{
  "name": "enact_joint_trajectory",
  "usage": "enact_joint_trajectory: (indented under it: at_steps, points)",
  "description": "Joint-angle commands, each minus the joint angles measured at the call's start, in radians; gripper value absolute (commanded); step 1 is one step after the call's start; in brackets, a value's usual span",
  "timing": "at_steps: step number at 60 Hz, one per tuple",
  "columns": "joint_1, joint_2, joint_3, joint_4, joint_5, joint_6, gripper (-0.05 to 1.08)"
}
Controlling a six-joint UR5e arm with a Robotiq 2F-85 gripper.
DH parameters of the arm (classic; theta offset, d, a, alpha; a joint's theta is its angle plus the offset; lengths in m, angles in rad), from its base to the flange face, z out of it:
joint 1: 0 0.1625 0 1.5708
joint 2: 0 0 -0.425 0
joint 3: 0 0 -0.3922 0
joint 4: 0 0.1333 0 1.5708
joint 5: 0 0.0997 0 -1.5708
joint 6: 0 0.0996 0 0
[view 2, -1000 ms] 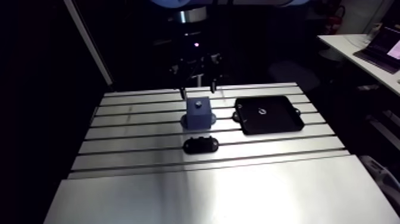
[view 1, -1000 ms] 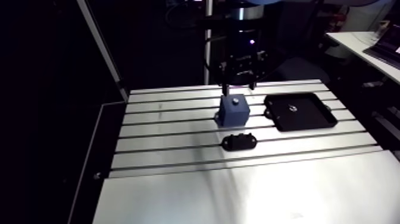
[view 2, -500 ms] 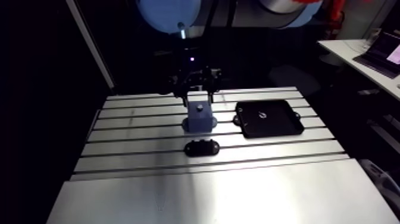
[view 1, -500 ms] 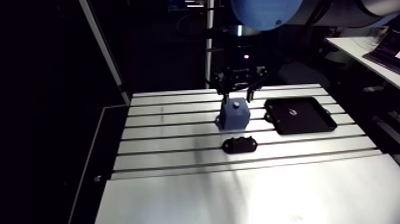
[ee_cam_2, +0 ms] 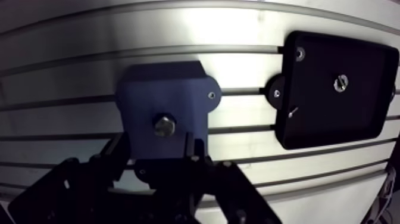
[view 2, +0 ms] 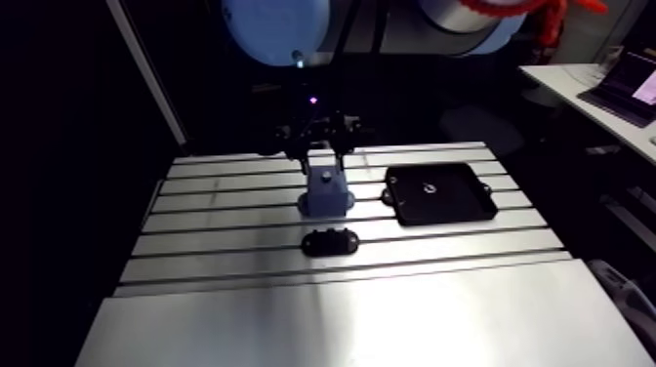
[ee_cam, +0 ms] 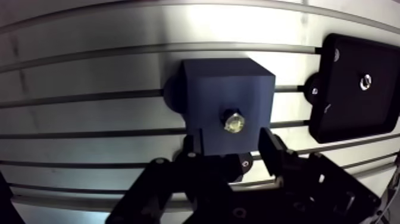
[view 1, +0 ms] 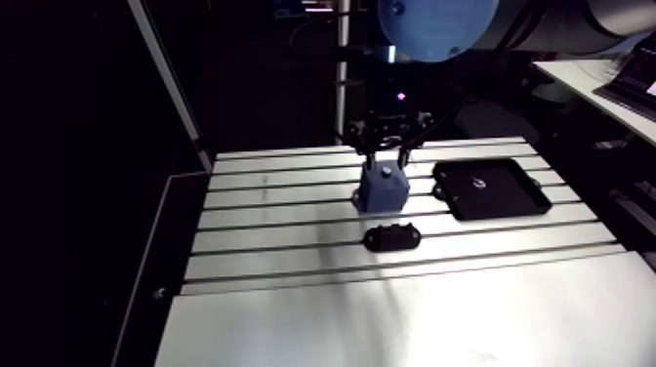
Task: Pick up the M10 bolt and insert it into the hex recess until seated.
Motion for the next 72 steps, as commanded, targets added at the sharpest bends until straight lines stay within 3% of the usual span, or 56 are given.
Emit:
enact_joint_trajectory:
  at_steps: [1, 45, 51, 55, 59, 72]
  points:
    - [-0.005, 0.006, -0.005, -0.011, 0.013, -0.009, 0.44]
    - [-0.011, 0.02, 0.0, -0.045, 0.014, -0.051, 0.49]
    - [-0.011, 0.02, 0.001, -0.045, 0.017, -0.051, 0.49]
    - [-0.013, 0.02, -0.001, -0.043, 0.033, -0.051, 0.49]
    - [-0.013, 0.018, 0.001, -0.043, 0.037, -0.051, 0.49]
    - [-0.018, 0.018, 0.001, -0.043, 0.036, -0.052, 0.49]
